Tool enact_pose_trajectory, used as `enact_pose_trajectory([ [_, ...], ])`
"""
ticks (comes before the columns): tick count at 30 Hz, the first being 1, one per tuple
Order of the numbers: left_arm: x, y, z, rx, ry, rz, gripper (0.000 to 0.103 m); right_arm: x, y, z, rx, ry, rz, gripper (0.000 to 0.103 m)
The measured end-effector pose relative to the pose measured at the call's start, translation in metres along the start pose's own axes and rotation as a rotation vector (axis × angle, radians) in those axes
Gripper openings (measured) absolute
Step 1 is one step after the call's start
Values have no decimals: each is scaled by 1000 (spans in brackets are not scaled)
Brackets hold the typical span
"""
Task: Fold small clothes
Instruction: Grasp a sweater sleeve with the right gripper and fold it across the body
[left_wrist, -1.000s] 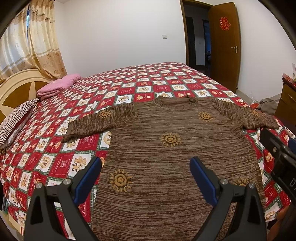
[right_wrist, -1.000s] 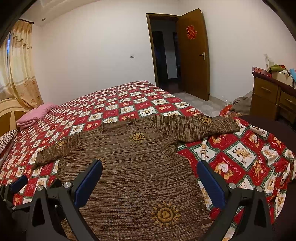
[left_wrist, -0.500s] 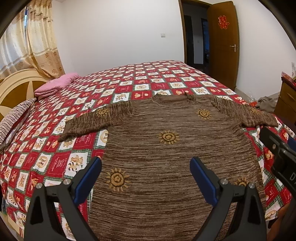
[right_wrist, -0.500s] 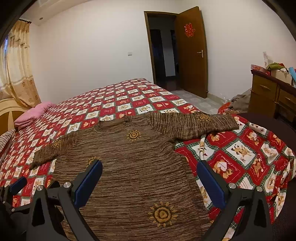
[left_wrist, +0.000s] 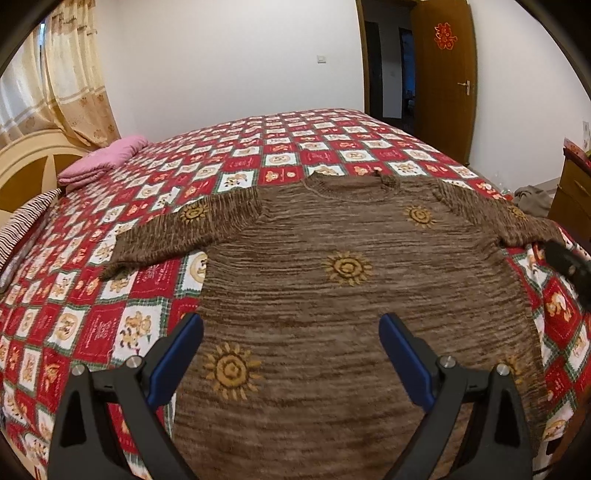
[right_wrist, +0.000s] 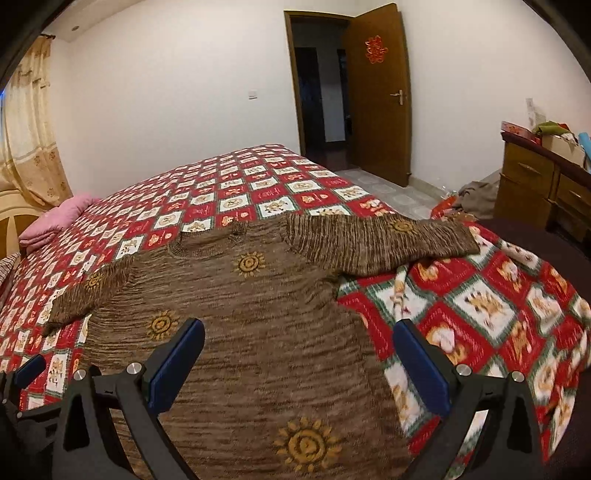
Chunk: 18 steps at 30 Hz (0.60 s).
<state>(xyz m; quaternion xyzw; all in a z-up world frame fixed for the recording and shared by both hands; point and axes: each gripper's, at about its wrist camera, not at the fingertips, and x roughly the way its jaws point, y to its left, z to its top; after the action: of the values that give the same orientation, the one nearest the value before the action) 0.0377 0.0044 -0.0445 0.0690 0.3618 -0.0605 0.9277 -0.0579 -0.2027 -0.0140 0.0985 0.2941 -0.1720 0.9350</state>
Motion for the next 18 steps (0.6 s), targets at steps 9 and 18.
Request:
enact_pose_trajectory([
  [9, 45, 58, 26, -61, -10, 59, 98, 46, -137, 62, 267, 11, -96, 84],
  [18, 116, 72, 24, -113, 42, 69, 98, 137, -267, 85, 508, 149, -83, 74],
])
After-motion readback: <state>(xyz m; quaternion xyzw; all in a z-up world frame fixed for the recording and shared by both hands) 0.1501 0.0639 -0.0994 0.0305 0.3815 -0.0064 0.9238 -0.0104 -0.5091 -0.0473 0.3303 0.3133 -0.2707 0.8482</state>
